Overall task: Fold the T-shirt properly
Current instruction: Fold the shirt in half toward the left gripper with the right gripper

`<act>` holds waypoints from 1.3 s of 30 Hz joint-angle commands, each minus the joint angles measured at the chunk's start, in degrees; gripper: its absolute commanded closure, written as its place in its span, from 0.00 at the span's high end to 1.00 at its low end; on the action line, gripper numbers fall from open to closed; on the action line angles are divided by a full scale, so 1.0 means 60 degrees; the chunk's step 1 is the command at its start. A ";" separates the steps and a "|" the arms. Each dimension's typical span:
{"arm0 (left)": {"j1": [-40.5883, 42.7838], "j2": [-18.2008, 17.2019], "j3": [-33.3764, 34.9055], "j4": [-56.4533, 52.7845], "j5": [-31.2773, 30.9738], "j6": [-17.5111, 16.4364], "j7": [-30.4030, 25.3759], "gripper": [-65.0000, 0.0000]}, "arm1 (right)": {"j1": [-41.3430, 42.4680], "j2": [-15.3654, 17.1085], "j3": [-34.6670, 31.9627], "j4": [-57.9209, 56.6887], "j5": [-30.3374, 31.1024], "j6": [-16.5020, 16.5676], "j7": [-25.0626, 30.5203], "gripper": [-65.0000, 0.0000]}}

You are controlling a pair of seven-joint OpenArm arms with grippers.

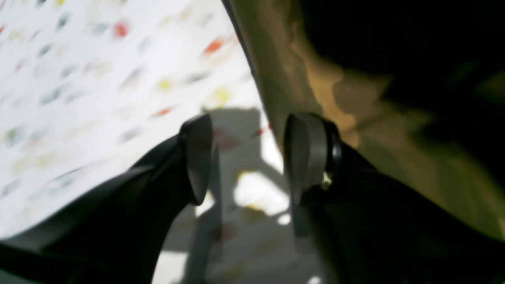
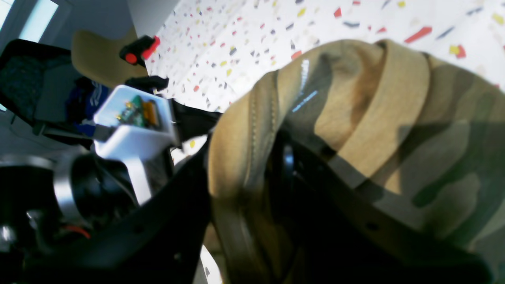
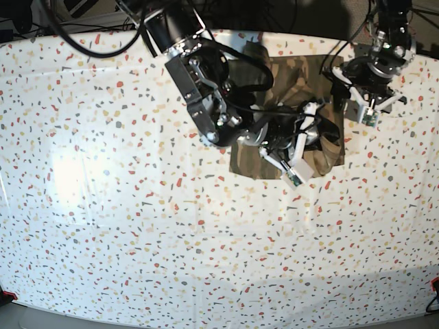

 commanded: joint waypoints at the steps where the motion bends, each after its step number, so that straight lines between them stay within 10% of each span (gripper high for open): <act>1: 0.0036 -0.0117 -0.0364 0.0361 0.0109 0.0149 -0.0124 0.47 | 0.0193 -0.0121 -0.0029 0.0157 0.0353 0.0073 0.0219 0.23; 11: 0.0379 -0.0120 -0.2149 0.1443 -0.1432 0.0106 -0.0127 0.47 | 0.1286 -0.0121 -0.0623 0.0157 0.2703 0.0603 -0.0841 0.23; 26: 0.0379 -0.0117 -0.2146 0.1446 -0.1628 0.0106 -0.0047 0.47 | 0.1803 -0.0121 -0.0823 -0.0878 0.0135 0.0603 0.0324 0.26; 30: 0.0375 -0.0117 -0.2146 0.1446 -0.1858 0.0106 -0.0051 0.47 | 0.1869 -0.0121 -0.1351 -0.1759 0.0135 0.0603 0.0568 0.41; 39: 0.0379 -0.0117 -0.2146 0.1446 -0.1931 0.0106 0.0197 0.47 | 0.2065 -0.0121 -0.3446 -0.1902 0.0229 0.0603 0.0794 0.41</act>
